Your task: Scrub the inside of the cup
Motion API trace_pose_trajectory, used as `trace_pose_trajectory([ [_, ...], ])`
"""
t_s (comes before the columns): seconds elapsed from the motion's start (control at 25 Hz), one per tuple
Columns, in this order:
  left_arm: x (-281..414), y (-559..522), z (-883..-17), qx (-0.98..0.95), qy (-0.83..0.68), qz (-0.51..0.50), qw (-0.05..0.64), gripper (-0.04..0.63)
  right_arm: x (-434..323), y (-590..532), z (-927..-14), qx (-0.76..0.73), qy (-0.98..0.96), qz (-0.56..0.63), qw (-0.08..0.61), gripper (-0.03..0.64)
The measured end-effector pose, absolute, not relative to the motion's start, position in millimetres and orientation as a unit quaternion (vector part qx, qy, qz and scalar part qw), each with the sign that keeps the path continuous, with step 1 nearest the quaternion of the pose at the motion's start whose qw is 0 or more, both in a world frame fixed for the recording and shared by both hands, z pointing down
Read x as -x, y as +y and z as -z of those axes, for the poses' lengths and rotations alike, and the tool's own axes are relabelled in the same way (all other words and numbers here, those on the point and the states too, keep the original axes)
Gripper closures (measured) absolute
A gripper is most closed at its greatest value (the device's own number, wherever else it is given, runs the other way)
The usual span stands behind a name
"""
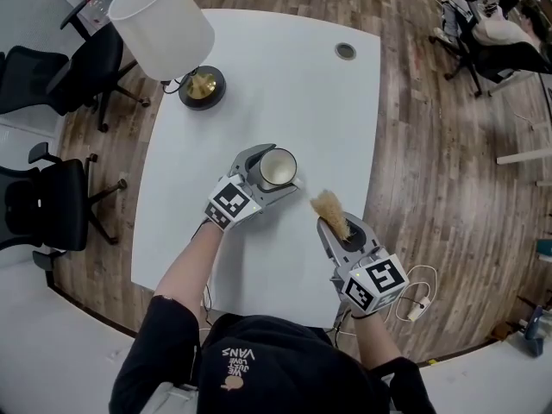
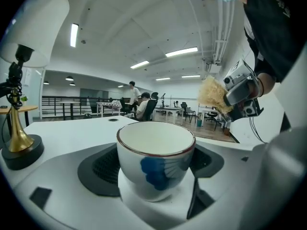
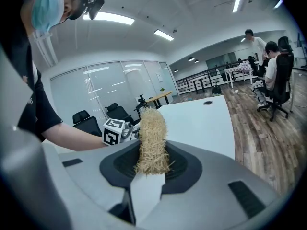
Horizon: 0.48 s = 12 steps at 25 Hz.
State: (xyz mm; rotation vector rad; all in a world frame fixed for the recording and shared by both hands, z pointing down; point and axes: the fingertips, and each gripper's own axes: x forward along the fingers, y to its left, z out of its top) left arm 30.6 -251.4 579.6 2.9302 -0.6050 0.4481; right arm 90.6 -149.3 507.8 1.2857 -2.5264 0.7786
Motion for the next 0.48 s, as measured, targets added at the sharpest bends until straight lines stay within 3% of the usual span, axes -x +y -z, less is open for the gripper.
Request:
trace_pose_trajectory([
  [0.48,-37.8,-253.2,-581.1,-0.970,-0.179,-0.154,0.056,0.196,-92.7,-150.0,-508.4,-0.445,-0.849,-0.265,0.103,0.517],
])
